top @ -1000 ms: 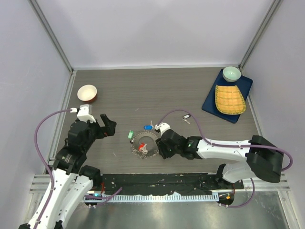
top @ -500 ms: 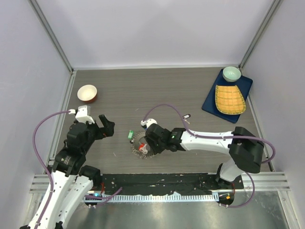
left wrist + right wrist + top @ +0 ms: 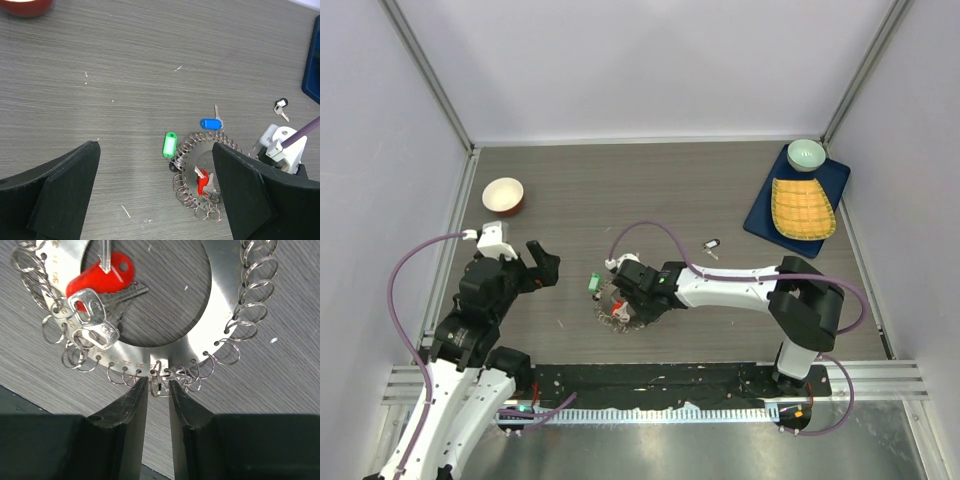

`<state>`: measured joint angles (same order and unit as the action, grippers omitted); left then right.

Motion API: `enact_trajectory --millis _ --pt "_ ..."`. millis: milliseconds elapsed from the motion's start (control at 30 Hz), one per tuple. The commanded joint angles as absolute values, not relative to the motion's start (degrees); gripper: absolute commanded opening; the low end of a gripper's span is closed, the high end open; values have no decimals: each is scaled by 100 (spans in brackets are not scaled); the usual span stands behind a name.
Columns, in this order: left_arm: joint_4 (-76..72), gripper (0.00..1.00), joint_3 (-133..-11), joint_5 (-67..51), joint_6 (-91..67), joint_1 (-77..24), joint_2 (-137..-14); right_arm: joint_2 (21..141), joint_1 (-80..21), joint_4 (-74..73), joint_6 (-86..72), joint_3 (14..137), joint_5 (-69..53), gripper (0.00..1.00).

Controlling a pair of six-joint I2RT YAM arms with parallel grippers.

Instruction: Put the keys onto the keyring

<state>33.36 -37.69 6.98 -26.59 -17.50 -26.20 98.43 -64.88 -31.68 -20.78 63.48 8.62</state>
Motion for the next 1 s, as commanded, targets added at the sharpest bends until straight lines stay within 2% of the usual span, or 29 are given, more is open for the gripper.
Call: enact_trajectory --millis 0,367,500,533,567,700,967 --pt "3278 100 -3771 633 -2593 -1705 -2540 9835 -6495 -3349 -1951 6592 1002 29" --pt "3287 100 -3762 607 -2602 -1705 -2531 10011 -6504 -3278 -1890 6644 817 22" --pt "3278 100 -3762 580 -2610 -1696 -2531 9958 -6495 -3261 -1907 6601 914 11" --pt "3278 100 -3753 519 -2602 -1705 -2523 9906 -6504 -3209 -1907 6583 940 4" --pt "3252 100 -3744 475 -2602 -1705 -2531 9766 -6495 -3165 -1899 6540 1010 1" --pt "3033 100 -3674 28 -2479 -1705 -2461 9168 -6495 -2743 -1767 6285 1265 1" --pt "2058 100 -3445 -1308 -2417 -1705 -2267 7630 -6495 -477 -968 5283 1731 1"
